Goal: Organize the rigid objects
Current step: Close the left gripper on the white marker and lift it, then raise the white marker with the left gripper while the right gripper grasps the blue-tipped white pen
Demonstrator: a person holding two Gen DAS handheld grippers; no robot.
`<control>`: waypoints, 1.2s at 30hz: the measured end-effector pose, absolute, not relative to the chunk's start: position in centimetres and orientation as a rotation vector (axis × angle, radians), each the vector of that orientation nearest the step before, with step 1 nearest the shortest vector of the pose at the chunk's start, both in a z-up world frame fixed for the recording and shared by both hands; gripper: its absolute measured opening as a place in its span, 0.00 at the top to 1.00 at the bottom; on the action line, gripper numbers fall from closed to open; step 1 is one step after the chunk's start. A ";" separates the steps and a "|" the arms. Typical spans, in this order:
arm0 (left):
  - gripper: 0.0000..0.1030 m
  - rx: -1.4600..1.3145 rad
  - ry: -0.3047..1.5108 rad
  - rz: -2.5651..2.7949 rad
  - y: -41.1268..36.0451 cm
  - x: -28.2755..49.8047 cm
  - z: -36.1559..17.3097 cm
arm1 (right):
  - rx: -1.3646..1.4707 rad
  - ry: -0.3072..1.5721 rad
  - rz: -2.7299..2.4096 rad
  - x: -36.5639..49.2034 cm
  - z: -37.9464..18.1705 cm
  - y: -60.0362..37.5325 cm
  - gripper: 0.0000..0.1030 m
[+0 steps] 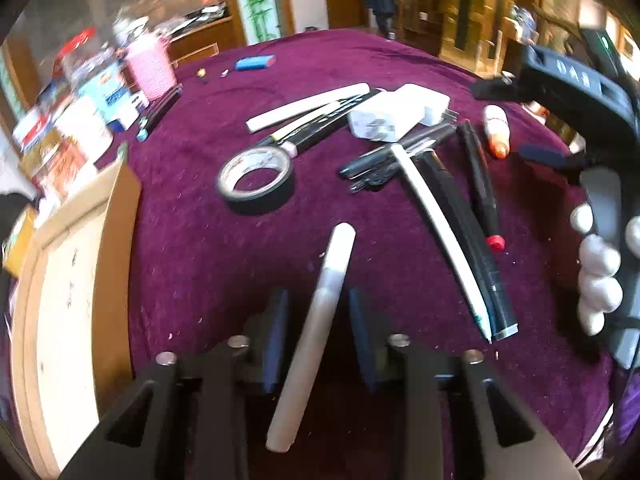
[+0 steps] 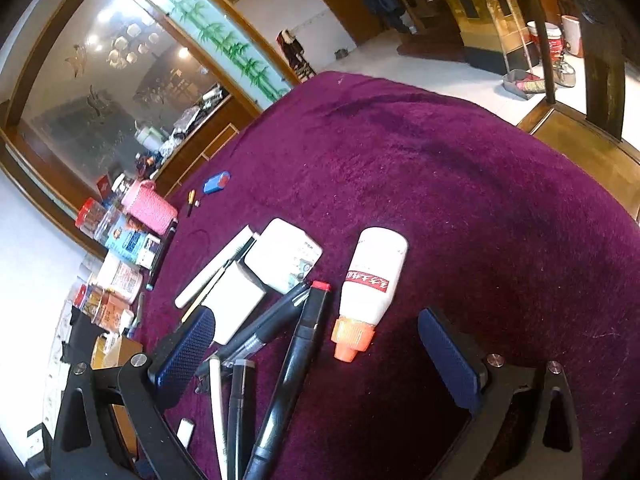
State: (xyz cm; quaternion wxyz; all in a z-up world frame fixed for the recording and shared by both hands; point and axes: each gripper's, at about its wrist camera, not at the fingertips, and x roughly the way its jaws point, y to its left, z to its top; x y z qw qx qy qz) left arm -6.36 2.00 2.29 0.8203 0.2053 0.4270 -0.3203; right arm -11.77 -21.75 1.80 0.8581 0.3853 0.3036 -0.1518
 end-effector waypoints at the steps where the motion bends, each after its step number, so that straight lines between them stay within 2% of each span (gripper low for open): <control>1: 0.88 0.417 0.911 -0.692 2.2 -6.4 2.3 | 0.787 0.639 -0.293 -11.8 2.3 -21.4 0.09; 2: 0.89 0.388 0.914 -0.702 2.6 -6.3 2.3 | 0.740 0.638 -0.277 -11.9 3.1 -20.7 0.13; 5: 0.89 0.202 0.945 -0.794 5.1 -5.7 2.8 | 0.509 0.635 -0.219 -12.5 6.4 -16.8 0.13; 8: 0.88 0.113 0.927 -0.818 6.9 -6.2 3.7 | 0.375 0.703 -0.090 -11.7 7.8 -13.2 0.26; 11: 0.88 0.070 0.898 -0.830 8.6 -7.2 4.9 | 0.373 0.772 0.060 -10.2 7.2 -10.6 0.41; 15: 0.88 0.074 0.864 -0.795 10.5 -8.2 6.3 | 0.296 0.878 0.066 -7.7 4.4 -7.3 0.52; 25: 0.88 0.064 0.786 -0.682 14.2 -7.6 7.9 | 0.211 0.911 -0.098 -6.9 3.3 -7.8 0.52; 30: 0.88 0.036 0.796 -0.682 15.1 -7.2 7.6 | 0.326 0.858 -0.056 -7.9 4.2 -9.0 0.52; 36: 0.88 0.016 0.811 -0.686 15.3 -6.8 7.2 | 0.405 0.934 0.023 -6.8 2.7 -9.4 0.51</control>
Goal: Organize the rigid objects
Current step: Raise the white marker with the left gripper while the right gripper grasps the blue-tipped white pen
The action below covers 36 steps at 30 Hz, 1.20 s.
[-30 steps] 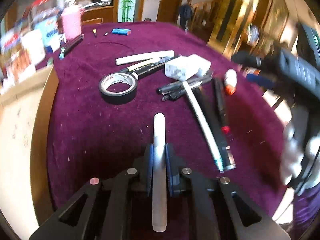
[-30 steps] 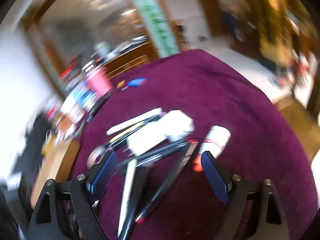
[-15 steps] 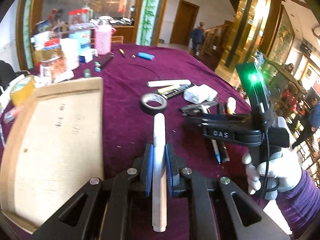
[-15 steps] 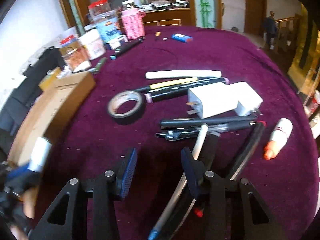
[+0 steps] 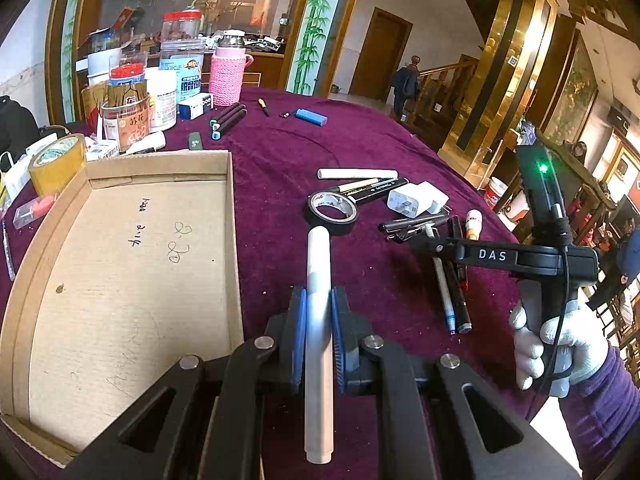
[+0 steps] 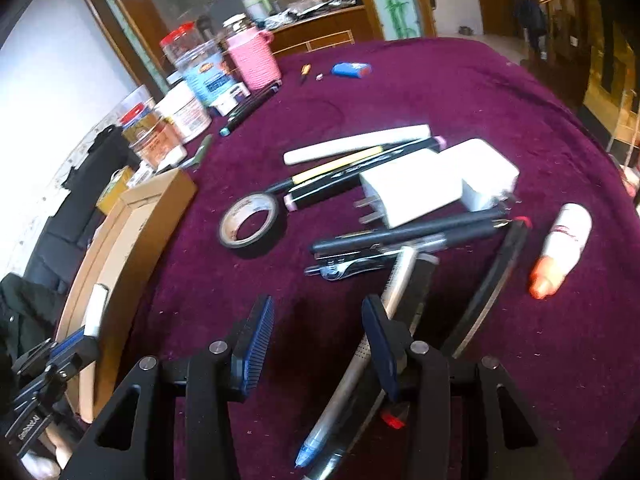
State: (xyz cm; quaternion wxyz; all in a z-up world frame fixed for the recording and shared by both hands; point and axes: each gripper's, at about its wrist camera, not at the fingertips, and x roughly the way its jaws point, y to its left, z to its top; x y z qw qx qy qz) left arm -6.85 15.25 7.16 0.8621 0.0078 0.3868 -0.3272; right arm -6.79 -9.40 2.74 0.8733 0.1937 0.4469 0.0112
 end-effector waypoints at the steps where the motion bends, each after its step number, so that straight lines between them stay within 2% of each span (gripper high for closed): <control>1: 0.88 0.011 0.814 -0.688 15.3 -6.8 7.1 | 0.424 0.961 0.056 -6.5 2.2 -9.1 0.52; 5: 0.88 0.008 0.821 -0.683 15.5 -6.9 6.9 | 0.354 0.972 0.045 -6.0 2.1 -7.5 0.50; 9: 0.88 0.000 0.821 -0.678 15.9 -6.8 6.8 | 0.373 0.917 0.014 -7.3 3.4 -8.1 0.50; 17: 0.88 -0.011 0.818 -0.697 15.9 -6.9 6.9 | 0.440 0.966 -0.102 -8.8 2.4 -11.5 0.51; 22: 0.88 -0.013 0.820 -0.690 16.0 -6.8 6.8 | 0.377 0.960 -0.112 -8.9 2.9 -10.5 0.51; 25: 0.88 -0.008 0.825 -0.682 15.9 -6.9 6.5 | 0.237 0.997 -0.172 -7.8 2.0 -8.7 0.51; 26: 0.88 -0.008 0.823 -0.676 16.0 -6.9 6.5 | 0.190 1.001 -0.193 -7.7 1.8 -8.0 0.52; 28: 0.88 -0.011 0.815 -0.661 16.5 -6.9 6.7 | 0.131 0.988 -0.217 -7.8 1.8 -6.9 0.77; 29: 0.88 -0.012 0.809 -0.653 16.7 -6.9 6.9 | 0.150 0.981 -0.211 -8.0 1.9 -7.0 0.83; 36: 0.88 -0.007 0.779 -0.588 18.4 -6.6 8.0 | 0.313 0.870 -0.117 -10.5 4.1 -7.9 0.92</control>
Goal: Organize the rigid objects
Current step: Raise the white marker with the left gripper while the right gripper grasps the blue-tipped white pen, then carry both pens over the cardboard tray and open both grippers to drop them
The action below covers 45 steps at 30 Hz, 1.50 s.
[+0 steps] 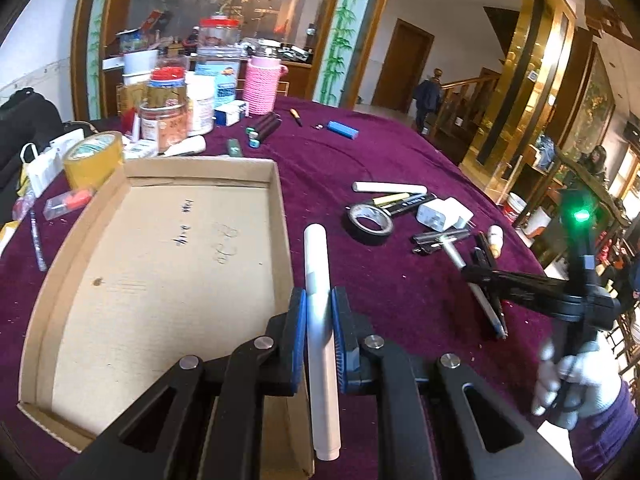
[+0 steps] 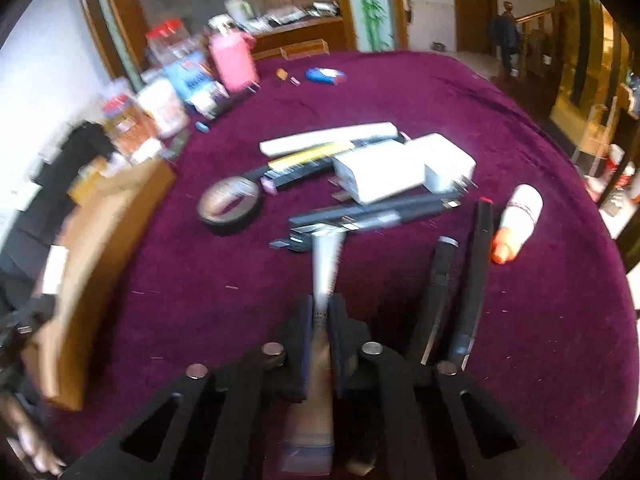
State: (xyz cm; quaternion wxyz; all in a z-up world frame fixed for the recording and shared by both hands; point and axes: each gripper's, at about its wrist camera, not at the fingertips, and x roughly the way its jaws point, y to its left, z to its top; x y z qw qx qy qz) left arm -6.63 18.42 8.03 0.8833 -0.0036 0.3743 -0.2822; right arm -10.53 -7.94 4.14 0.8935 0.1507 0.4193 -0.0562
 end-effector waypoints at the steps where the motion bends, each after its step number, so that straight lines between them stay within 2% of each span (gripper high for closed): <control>1: 0.88 -0.006 0.776 -0.583 18.5 -6.6 8.2 | 0.316 0.859 -0.100 -10.6 4.5 -7.6 0.92; 8: 0.88 0.024 0.714 -0.504 20.0 -7.0 10.3 | 0.276 0.772 0.070 -10.3 8.8 -3.1 0.92; 18: 0.88 0.054 0.640 -0.334 24.1 -5.7 11.6 | 0.359 0.816 0.334 -5.8 10.1 3.1 0.91; 28: 0.88 0.096 0.663 -0.245 25.4 -2.8 9.9 | 0.487 0.925 0.371 1.5 7.6 6.8 0.91; 45: 0.88 0.173 0.746 -0.242 22.8 3.3 7.8 | 0.415 0.970 0.230 7.0 5.0 7.4 0.91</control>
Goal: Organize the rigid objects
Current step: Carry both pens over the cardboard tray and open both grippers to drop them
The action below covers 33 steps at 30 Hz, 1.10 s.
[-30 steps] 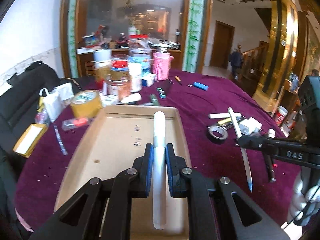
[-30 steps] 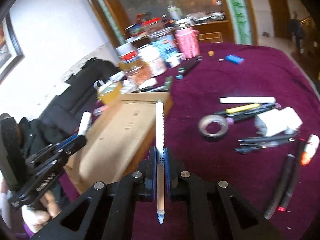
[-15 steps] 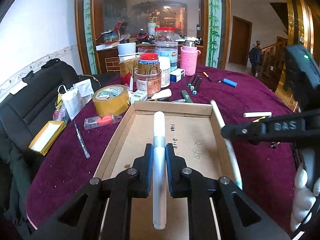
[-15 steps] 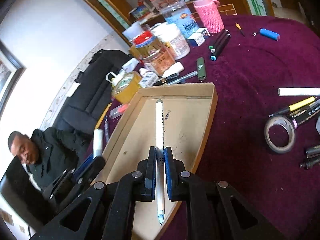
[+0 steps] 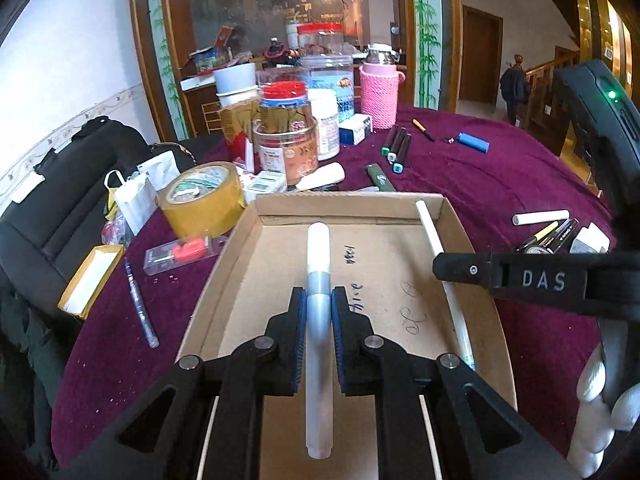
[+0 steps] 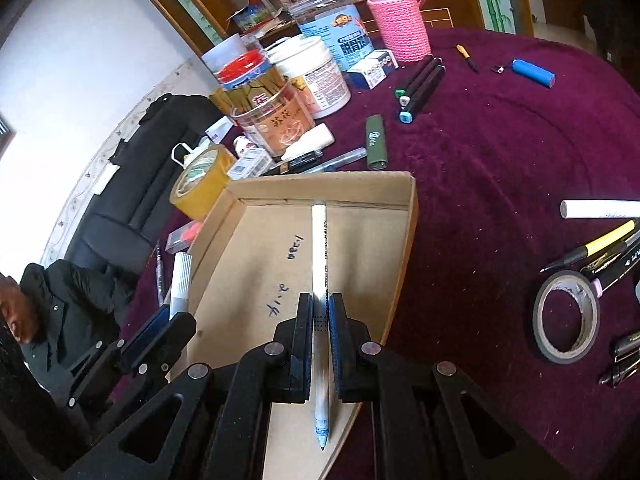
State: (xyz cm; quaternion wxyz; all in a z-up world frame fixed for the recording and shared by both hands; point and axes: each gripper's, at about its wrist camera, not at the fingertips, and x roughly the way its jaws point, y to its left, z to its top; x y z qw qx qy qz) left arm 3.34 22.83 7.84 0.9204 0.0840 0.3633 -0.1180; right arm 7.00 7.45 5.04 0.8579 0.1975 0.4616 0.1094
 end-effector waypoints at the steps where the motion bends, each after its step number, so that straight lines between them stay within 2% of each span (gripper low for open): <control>1: 0.88 0.175 0.752 -0.247 22.6 3.5 7.8 | 0.417 0.969 0.229 7.2 5.0 7.4 0.91; 16: 0.88 0.227 0.762 -0.265 20.8 4.8 8.8 | 0.436 0.959 0.207 9.3 4.1 6.3 0.91; 30: 0.88 0.282 0.780 -0.228 18.4 7.5 7.4 | 0.434 0.918 0.185 9.9 4.2 5.0 0.91; 31: 0.83 0.285 0.778 -0.222 18.3 7.6 7.4 | 0.438 0.917 0.187 9.9 4.2 4.9 0.91; 33: 0.62 0.281 0.765 -0.211 18.4 7.7 7.4 | 0.446 0.915 0.189 9.8 4.2 4.9 0.88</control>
